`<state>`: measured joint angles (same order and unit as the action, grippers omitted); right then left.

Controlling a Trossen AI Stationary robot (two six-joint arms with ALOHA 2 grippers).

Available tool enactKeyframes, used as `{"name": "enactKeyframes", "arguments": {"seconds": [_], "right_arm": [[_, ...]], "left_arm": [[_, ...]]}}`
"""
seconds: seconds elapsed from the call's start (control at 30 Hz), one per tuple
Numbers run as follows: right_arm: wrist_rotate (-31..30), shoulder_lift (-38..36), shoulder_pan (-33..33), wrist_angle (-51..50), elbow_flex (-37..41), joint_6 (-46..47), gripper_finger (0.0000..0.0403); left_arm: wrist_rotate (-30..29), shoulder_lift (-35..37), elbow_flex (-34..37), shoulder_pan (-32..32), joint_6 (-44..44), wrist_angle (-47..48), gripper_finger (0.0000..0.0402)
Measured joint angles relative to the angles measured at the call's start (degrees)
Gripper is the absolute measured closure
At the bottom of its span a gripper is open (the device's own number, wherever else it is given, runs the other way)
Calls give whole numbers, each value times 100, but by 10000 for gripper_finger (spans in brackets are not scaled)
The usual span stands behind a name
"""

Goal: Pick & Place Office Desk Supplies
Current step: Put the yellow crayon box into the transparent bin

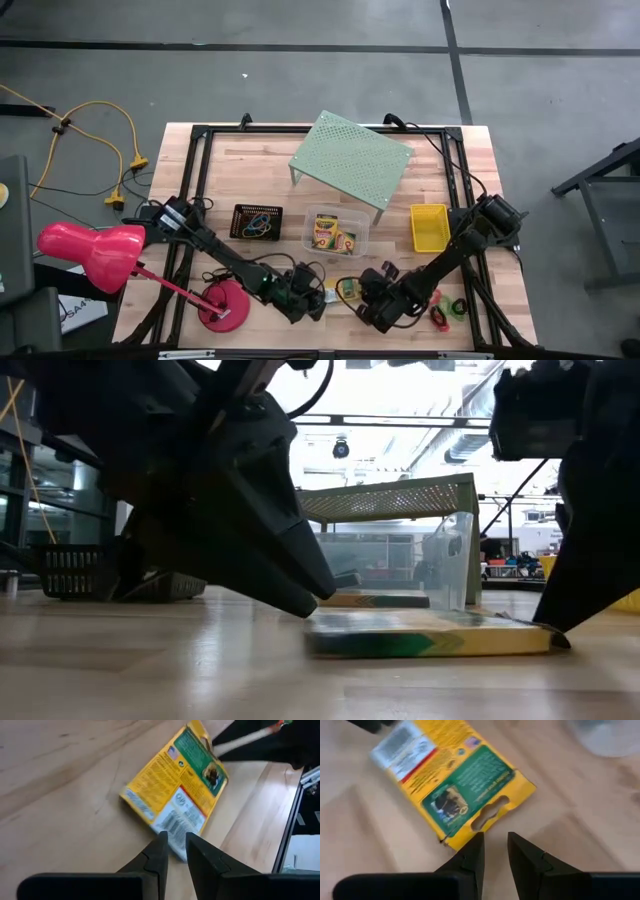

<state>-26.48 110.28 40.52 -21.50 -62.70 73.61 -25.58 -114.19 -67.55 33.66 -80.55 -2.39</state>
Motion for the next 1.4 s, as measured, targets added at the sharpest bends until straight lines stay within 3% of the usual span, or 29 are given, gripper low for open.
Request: {"name": "enactKeyframes", "arguments": {"seconds": [0.67,0.83,1.1,1.4], "right_arm": [[-492,-382,111,5,-2,-316,330],[-445,-402,117,412,-2,-535,330],[-481,-402,113,921,-2,-943,330],[-510,-334,111,1046,-2,-1058,330]], "left_arm": [[-13,2,0,41,105,0,338],[5,2,0,50,131,1,338],[440,4,0,179,801,23,338],[474,13,0,190,978,26,338]]}}
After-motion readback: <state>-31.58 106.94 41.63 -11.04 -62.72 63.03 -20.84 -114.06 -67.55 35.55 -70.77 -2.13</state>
